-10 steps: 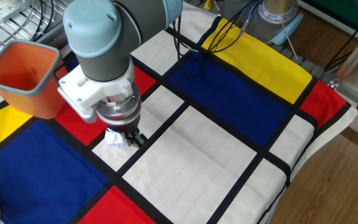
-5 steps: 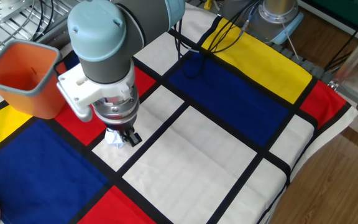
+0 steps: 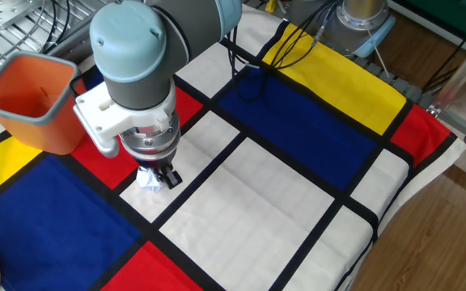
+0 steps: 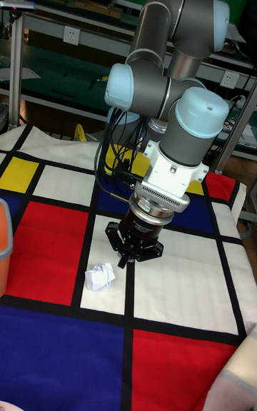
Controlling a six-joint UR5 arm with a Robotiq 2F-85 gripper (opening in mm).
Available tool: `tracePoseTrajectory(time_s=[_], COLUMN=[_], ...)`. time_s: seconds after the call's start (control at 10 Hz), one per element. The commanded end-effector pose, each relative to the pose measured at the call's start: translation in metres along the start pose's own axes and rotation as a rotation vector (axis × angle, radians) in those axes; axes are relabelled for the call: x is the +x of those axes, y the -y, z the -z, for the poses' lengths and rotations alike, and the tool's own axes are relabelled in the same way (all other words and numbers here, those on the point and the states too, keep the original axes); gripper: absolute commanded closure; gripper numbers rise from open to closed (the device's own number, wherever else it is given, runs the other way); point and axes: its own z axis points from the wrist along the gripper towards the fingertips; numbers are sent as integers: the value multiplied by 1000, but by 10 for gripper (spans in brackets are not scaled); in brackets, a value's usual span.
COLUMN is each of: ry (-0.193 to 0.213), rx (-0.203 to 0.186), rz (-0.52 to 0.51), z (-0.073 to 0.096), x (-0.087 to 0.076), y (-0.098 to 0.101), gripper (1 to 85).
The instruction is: Put the garbage in the trash can
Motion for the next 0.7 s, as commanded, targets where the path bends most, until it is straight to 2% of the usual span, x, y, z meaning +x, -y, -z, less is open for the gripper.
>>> tracePoseTrajectory(time_s=[0.0, 0.6], ry=[-4, -9], rx=[-2, 4], rz=[-4, -3], z=[1, 1], x=[1, 2], y=[0, 2], gripper=[847, 847])
